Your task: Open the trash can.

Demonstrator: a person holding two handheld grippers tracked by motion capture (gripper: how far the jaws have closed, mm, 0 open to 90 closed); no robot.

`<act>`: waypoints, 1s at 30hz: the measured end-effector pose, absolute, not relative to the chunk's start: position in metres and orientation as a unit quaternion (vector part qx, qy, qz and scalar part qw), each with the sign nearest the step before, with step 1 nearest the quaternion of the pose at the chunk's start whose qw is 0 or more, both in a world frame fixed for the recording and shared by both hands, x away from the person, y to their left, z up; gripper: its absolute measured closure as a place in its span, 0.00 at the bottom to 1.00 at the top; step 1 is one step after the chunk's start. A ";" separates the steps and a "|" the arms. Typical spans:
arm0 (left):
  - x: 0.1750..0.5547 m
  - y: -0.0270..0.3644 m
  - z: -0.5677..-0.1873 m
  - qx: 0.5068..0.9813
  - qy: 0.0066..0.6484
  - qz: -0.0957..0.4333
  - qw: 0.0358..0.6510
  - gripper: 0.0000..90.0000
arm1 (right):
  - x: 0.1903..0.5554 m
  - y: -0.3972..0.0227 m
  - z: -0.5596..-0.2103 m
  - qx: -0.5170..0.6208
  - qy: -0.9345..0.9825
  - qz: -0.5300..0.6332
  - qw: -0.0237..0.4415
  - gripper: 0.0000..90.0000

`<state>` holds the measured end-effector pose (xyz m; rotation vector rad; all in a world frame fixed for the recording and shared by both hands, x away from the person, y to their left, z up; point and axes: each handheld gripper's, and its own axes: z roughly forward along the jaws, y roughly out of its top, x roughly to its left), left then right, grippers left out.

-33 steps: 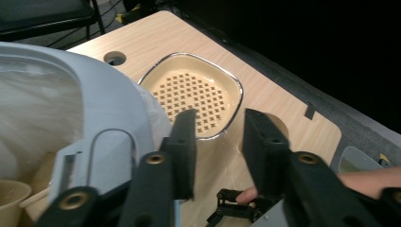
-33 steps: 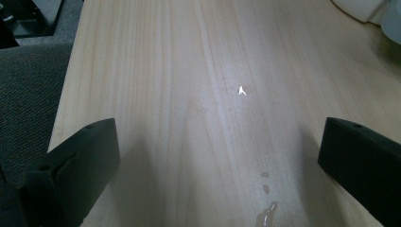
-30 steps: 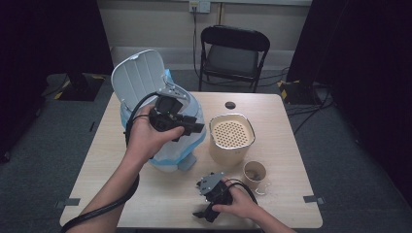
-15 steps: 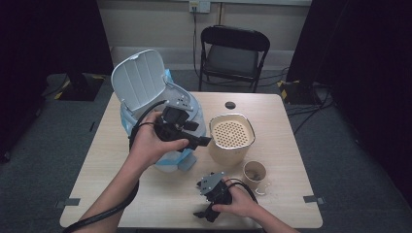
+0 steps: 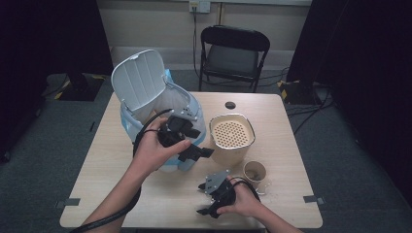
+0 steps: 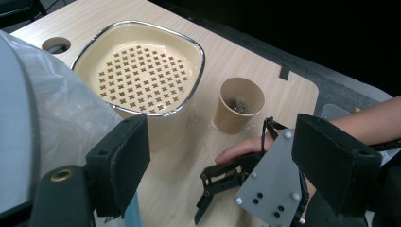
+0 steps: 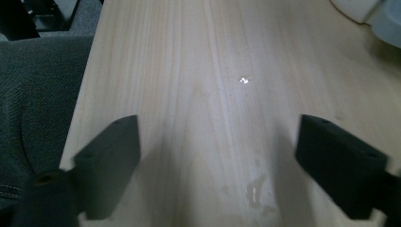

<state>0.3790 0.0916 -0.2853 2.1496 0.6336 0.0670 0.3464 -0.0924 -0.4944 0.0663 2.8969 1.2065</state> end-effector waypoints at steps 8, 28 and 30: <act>0.373 0.092 -0.288 0.867 0.239 0.033 0.436 0.21 | 0.349 -0.106 -0.485 0.032 0.924 0.381 0.000 0.17; 0.358 0.089 -0.310 0.875 0.221 0.005 0.431 0.19 | 0.356 -0.140 -0.442 0.057 0.919 0.389 -0.003 0.18; 0.358 0.088 -0.310 0.875 0.219 0.003 0.431 0.19 | 0.358 -0.144 -0.435 0.060 0.920 0.387 0.001 0.18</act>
